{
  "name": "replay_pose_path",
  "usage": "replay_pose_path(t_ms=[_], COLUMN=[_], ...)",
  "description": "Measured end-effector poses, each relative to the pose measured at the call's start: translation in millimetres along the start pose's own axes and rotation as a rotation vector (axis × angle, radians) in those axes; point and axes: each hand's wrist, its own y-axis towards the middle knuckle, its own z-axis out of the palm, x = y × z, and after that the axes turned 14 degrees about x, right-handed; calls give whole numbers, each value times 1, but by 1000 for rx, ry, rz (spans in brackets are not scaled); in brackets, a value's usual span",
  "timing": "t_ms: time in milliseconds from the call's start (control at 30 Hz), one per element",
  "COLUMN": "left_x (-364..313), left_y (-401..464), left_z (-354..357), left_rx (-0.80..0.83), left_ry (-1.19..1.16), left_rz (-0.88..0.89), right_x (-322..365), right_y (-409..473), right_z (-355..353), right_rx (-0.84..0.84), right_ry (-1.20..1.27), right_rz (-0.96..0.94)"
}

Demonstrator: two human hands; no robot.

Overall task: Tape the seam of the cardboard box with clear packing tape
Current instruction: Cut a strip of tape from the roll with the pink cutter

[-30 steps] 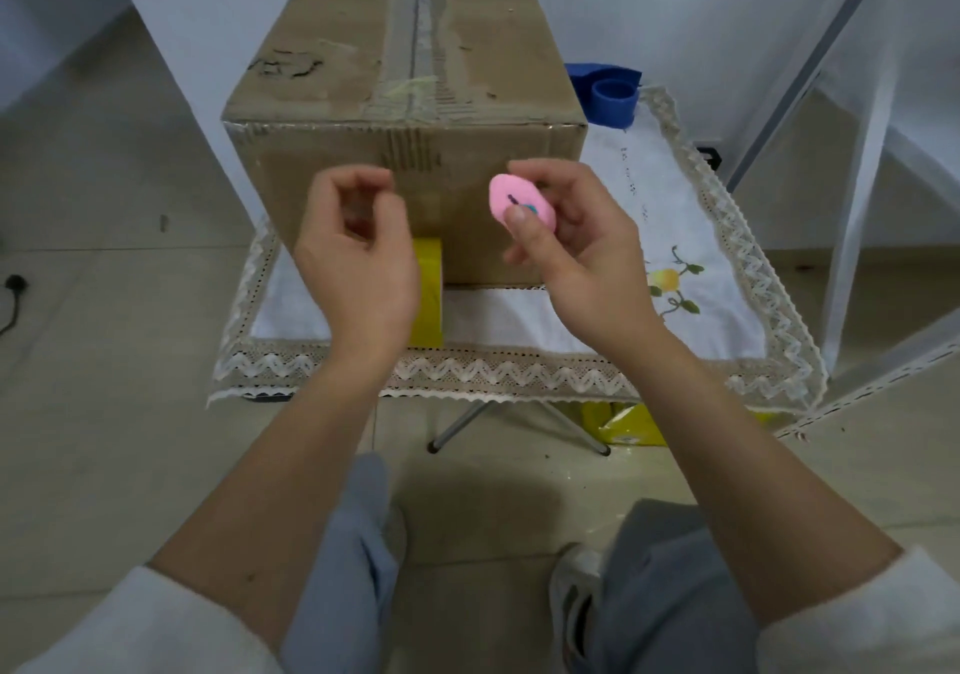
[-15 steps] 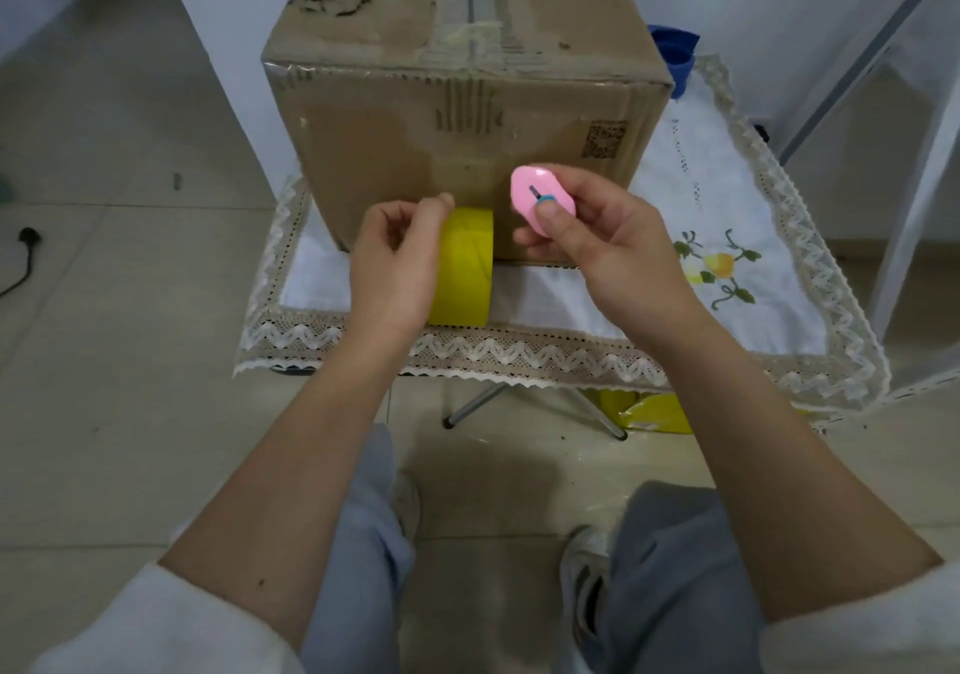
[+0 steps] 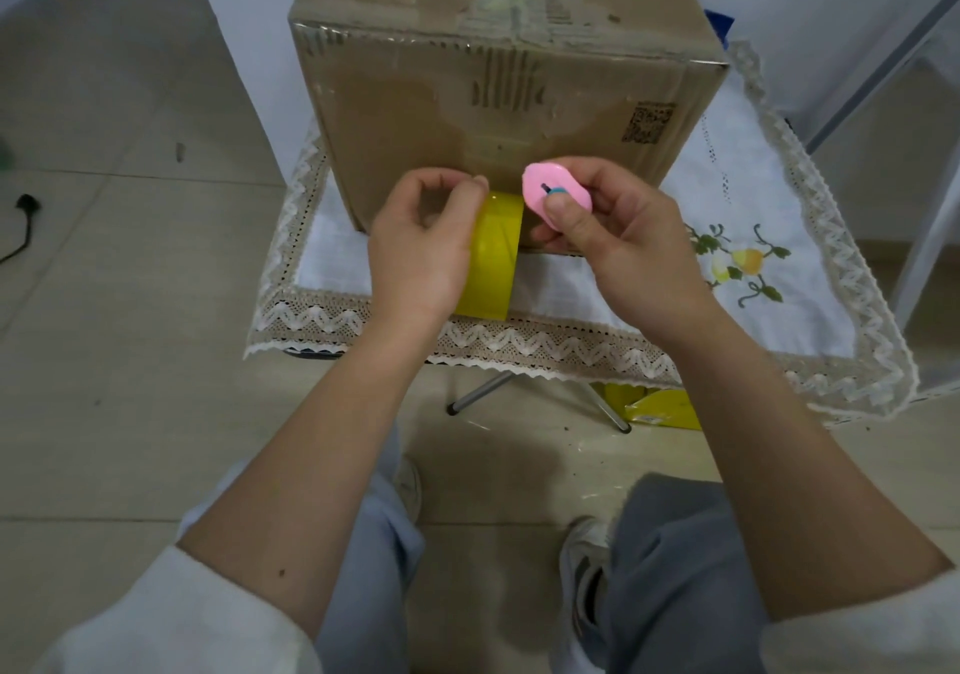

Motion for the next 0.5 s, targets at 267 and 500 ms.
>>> replay_pose_path(t_ms=[267, 500], left_x=[0, -1], left_y=[-1, -6], left_z=[0, 2], left_rx=[30, 76], left_ry=[-28, -63], left_rz=[46, 65], right_x=[3, 5], right_y=[1, 0], right_z=[1, 2], right_rx=[-27, -23], right_ry=[10, 19], right_rz=[-2, -25])
